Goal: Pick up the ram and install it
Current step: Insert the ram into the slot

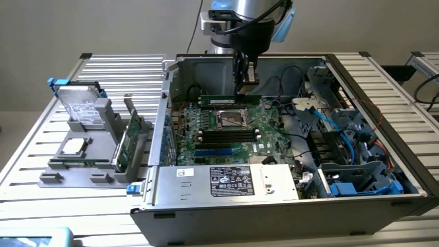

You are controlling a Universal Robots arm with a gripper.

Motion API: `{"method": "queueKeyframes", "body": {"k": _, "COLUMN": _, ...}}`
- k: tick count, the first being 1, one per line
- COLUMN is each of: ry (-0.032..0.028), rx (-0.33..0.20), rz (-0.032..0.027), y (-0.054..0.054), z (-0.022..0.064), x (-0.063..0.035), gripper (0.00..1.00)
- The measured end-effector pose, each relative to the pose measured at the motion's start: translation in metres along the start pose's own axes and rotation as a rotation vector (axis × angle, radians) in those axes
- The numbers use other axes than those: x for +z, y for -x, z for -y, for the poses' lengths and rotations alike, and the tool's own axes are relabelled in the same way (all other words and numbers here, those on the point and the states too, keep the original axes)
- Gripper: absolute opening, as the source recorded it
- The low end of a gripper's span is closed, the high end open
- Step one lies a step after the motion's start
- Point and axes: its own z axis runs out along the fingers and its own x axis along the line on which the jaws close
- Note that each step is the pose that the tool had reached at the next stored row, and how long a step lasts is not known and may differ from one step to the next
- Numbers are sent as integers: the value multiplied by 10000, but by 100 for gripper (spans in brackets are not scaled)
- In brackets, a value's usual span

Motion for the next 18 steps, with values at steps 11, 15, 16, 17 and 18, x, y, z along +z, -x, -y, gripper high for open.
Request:
{"method": "queueKeyframes", "body": {"k": 11, "ry": 6, "rx": 9, "rz": -167, "y": 7, "z": 10, "x": 169, "gripper": 13}}
{"method": "queueKeyframes", "body": {"k": 15, "ry": 5, "rx": 9, "rz": -174, "y": 10, "z": 14, "x": 240, "gripper": 13}}
{"method": "queueKeyframes", "body": {"k": 16, "ry": 6, "rx": 10, "rz": -176, "y": 10, "z": 15, "x": 255, "gripper": 13}}
{"method": "queueKeyframes", "body": {"k": 17, "ry": 6, "rx": 10, "rz": -178, "y": 11, "z": 16, "x": 272, "gripper": 13}}
{"method": "queueKeyframes", "body": {"k": 18, "ry": 6, "rx": 11, "rz": -180, "y": 11, "z": 17, "x": 290, "gripper": 13}}
